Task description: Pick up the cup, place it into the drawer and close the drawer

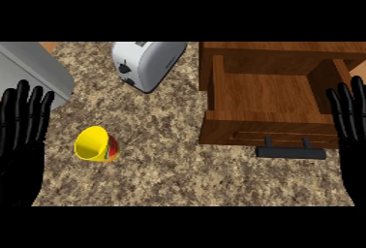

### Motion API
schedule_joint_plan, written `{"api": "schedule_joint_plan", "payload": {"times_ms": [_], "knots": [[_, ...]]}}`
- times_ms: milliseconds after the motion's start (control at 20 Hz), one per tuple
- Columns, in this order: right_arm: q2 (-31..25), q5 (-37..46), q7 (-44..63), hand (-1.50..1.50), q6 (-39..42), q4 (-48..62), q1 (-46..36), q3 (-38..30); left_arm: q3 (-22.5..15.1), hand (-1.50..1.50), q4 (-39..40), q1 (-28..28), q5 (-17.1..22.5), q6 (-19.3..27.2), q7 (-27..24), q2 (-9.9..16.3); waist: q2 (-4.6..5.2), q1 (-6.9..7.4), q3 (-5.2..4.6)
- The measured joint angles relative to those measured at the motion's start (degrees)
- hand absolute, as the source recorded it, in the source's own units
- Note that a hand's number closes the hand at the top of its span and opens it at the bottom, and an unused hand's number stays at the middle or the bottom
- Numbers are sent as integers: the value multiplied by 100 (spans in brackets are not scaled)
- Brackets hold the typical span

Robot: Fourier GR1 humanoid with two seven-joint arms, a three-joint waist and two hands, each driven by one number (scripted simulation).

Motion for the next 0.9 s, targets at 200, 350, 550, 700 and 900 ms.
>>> {"api": "schedule_joint_plan", "payload": {"times_ms": [200,350,550,700,900], "knots": [[2,10,10,-150,31,41,-71,45,147,-150,128,-68,867,-893,-92,432,-78,-93,55],[-8,2,52,-150,106,74,-106,150,71,-150,301,-1,1744,-1803,-102,781,-89,-118,62],[-135,-131,262,-150,378,226,-90,286,396,-150,977,-8,3107,-2647,271,1259,-85,-156,76],[-254,-359,422,-150,532,383,-287,152,758,-150,1677,-235,3942,-3256,436,1696,-93,-174,85],[-321,-434,410,-150,665,640,-453,43,1007,-150,2744,-521,3992,-3927,274,1900,-106,-185,91]]}}
